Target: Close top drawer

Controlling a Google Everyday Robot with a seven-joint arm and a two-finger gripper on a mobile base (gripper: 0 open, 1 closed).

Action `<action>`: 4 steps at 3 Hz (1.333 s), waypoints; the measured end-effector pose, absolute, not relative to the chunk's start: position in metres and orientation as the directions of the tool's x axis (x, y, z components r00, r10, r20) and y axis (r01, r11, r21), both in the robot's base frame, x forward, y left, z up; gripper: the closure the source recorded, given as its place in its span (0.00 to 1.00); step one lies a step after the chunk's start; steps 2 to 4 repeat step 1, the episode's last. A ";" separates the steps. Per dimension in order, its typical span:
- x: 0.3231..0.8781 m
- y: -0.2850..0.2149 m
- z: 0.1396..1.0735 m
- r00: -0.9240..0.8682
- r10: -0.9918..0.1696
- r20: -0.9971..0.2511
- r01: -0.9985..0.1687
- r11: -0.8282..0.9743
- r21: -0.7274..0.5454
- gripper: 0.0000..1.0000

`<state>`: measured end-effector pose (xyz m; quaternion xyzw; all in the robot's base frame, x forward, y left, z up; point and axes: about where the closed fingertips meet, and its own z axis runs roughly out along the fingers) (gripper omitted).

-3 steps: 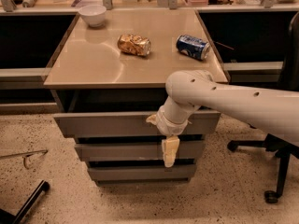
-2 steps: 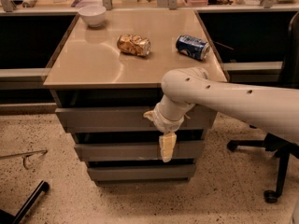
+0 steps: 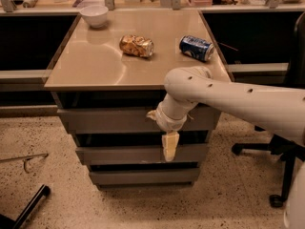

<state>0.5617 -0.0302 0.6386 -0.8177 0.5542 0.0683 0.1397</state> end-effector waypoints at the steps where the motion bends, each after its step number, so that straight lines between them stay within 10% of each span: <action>1: 0.562 -0.030 0.639 0.376 -0.887 -0.267 -0.925 -0.347 -0.153 0.00; 4: 0.562 -0.030 0.639 0.376 -0.887 -0.267 -0.925 -0.347 -0.153 0.00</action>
Offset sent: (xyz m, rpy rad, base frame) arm 0.0000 0.0000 0.0000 0.0000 0.0000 0.0000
